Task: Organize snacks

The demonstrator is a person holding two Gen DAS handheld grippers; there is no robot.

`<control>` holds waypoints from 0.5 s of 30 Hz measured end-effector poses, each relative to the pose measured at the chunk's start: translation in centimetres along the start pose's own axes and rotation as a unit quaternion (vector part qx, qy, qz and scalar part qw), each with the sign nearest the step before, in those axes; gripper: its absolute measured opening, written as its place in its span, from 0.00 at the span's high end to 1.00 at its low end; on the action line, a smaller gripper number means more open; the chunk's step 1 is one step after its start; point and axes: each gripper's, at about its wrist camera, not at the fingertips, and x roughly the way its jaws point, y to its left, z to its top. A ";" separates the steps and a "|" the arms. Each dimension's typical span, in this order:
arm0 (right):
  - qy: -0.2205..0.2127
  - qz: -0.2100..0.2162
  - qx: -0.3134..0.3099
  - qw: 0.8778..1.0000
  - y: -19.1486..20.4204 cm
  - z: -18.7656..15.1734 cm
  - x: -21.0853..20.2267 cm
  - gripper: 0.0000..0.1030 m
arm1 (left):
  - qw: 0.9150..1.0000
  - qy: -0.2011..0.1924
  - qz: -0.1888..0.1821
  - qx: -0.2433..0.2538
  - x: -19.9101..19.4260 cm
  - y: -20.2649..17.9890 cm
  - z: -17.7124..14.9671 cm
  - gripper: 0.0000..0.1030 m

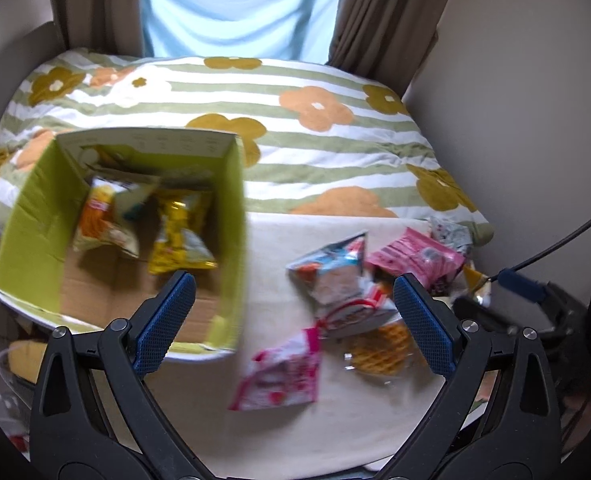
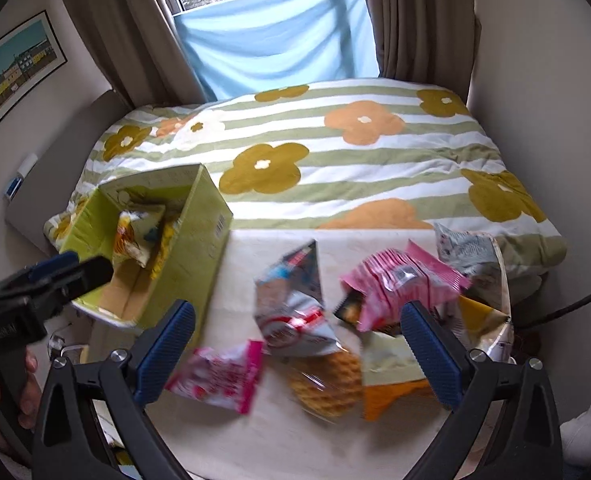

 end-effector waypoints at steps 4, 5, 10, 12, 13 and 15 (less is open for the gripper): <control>0.010 -0.003 -0.016 1.000 -2.3 -1.4 0.6 0.01 | 1.000 0.020 0.002 -0.006 2.2 -3.0 -0.8 0.04; 0.010 -0.006 -0.019 1.000 -2.9 -1.8 0.7 0.01 | 1.000 0.031 0.004 -0.005 3.1 -3.7 -1.0 0.04; 0.019 -0.017 -0.005 1.000 -4.9 -3.9 2.1 0.01 | 0.998 0.070 0.006 -0.005 6.7 -5.5 -1.9 0.04; 0.020 -0.026 0.011 0.999 -5.4 -5.0 2.8 0.01 | 0.997 0.082 0.008 0.000 8.5 -5.9 -2.1 0.04; 0.021 -0.032 0.019 0.999 -5.6 -5.4 3.1 0.01 | 0.996 0.090 0.008 0.004 9.5 -6.0 -2.2 0.04; 0.019 -0.049 0.031 0.998 -5.8 -6.1 3.7 0.01 | 0.994 0.110 0.010 0.006 11.4 -5.9 -2.5 0.04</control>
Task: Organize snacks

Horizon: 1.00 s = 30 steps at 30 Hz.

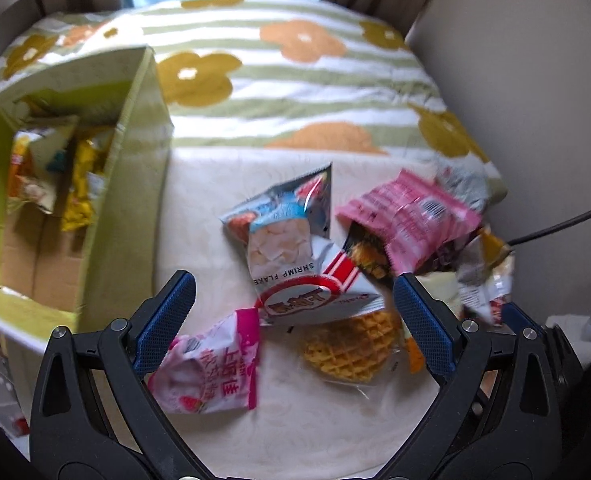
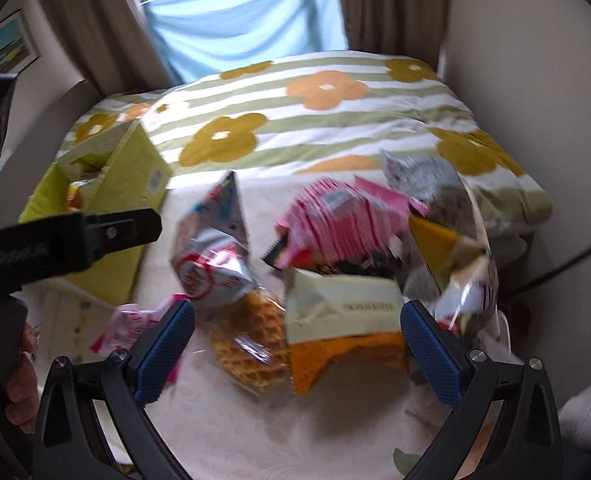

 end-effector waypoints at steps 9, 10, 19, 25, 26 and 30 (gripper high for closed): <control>-0.006 -0.068 0.052 0.996 -0.4 -2.3 3.4 0.01 | 0.999 0.054 -0.008 0.001 6.6 0.9 0.8 0.07; -0.005 -0.073 0.054 0.996 -0.2 -2.3 3.8 0.01 | 0.998 0.057 -0.005 0.007 7.1 1.0 0.8 0.07; -0.005 -0.133 0.055 0.990 0.5 -2.0 6.3 0.01 | 0.996 0.080 -0.023 0.036 10.0 0.5 1.6 0.09; 0.001 -0.169 0.043 0.985 0.5 -2.0 7.2 0.09 | 0.994 0.084 -0.054 0.040 10.6 0.6 1.9 0.26; 0.002 -0.174 0.041 0.984 0.4 -2.0 7.3 0.09 | 0.994 0.083 -0.054 0.046 10.6 0.4 1.9 0.26; 0.005 -0.184 0.042 0.982 0.2 -2.1 7.7 0.11 | 0.993 0.078 -0.056 0.062 10.5 0.1 2.1 0.34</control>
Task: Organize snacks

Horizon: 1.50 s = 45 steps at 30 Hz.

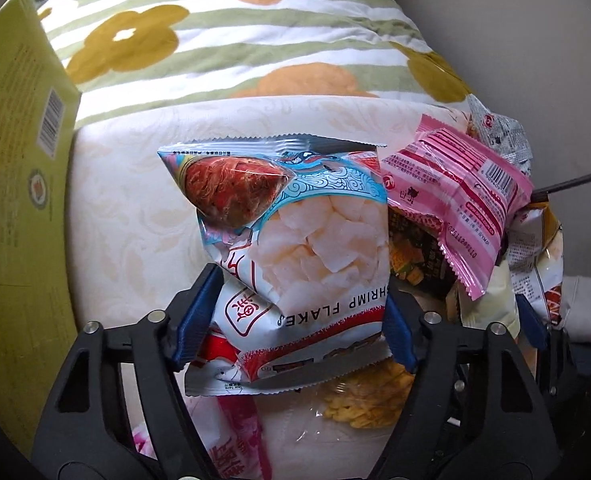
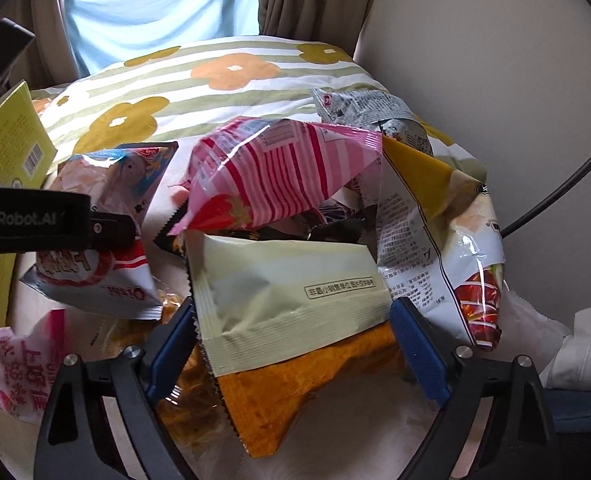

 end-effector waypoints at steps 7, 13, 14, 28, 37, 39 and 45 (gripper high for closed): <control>-0.004 -0.017 -0.008 1.000 0.5 0.2 0.8 0.12 | 1.000 -0.007 0.004 0.006 -0.4 -0.2 -0.4 0.37; -0.013 -0.022 -0.009 1.000 0.2 0.1 0.5 0.29 | 1.000 -0.016 0.008 0.002 -1.2 0.1 -0.9 0.40; -0.014 -0.019 -0.007 1.000 0.1 0.1 0.4 0.29 | 1.000 -0.017 0.008 0.001 -1.4 0.1 -1.0 0.40; -0.038 0.039 -0.005 0.998 -0.7 -0.8 -3.6 0.36 | 0.998 -0.052 0.014 -0.015 -6.1 -0.4 -3.0 0.40; -0.091 0.068 -0.028 0.993 -2.0 0.3 -8.6 0.37 | 0.993 -0.111 0.013 -0.038 -11.6 -1.9 -4.4 0.40; -0.106 0.080 -0.039 0.990 -2.3 0.8 -9.8 0.37 | 0.991 -0.129 0.017 -0.044 -13.0 -2.3 -4.6 0.40; -0.145 0.132 -0.084 0.977 -2.0 3.8 -13.0 0.37 | 0.979 -0.187 0.034 -0.077 -18.0 -1.8 -5.0 0.40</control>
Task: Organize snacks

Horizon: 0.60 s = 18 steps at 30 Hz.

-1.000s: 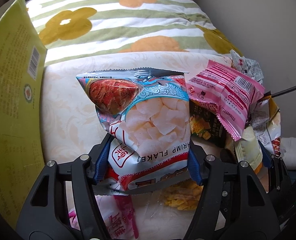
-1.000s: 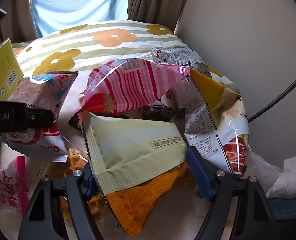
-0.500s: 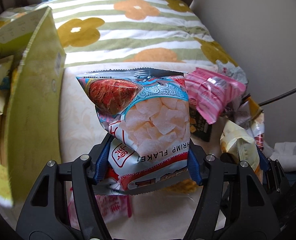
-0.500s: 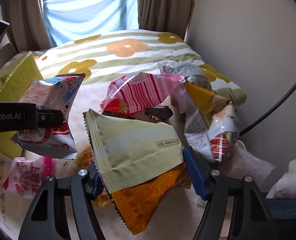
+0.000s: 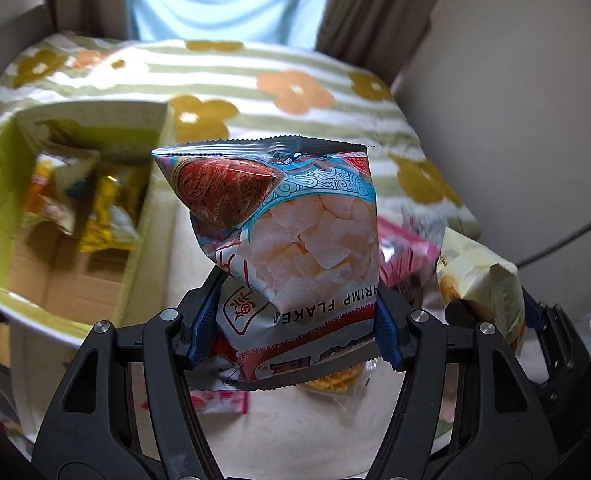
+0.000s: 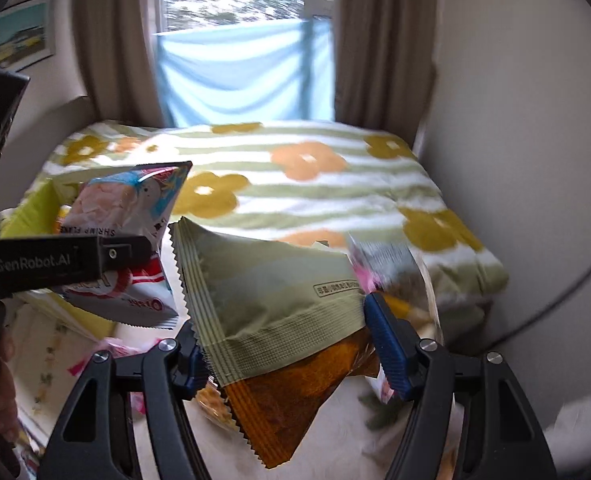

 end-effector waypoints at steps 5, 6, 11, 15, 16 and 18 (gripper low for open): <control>-0.035 0.049 -0.047 0.997 2.3 3.6 -1.4 0.37 | 0.998 -0.045 0.018 -0.029 -3.9 2.9 1.7 0.40; -0.042 0.058 -0.054 0.996 3.0 4.3 -1.6 0.37 | 0.998 -0.054 0.026 -0.034 -4.7 3.9 2.1 0.40; -0.054 0.101 -0.070 0.991 6.9 6.9 -2.2 0.38 | 0.995 -0.073 0.044 -0.051 -7.1 8.8 3.7 0.40; -0.058 0.121 -0.075 0.988 10.8 8.3 -2.0 0.40 | 0.994 -0.074 0.055 -0.054 -8.5 13.5 4.6 0.40; -0.057 0.124 -0.076 0.988 12.0 8.5 -1.8 0.45 | 0.994 -0.073 0.056 -0.054 -8.7 14.5 4.8 0.40; -0.055 0.134 -0.076 0.986 14.2 8.9 -1.5 0.49 | 0.994 -0.070 0.061 -0.056 -9.2 17.3 5.0 0.40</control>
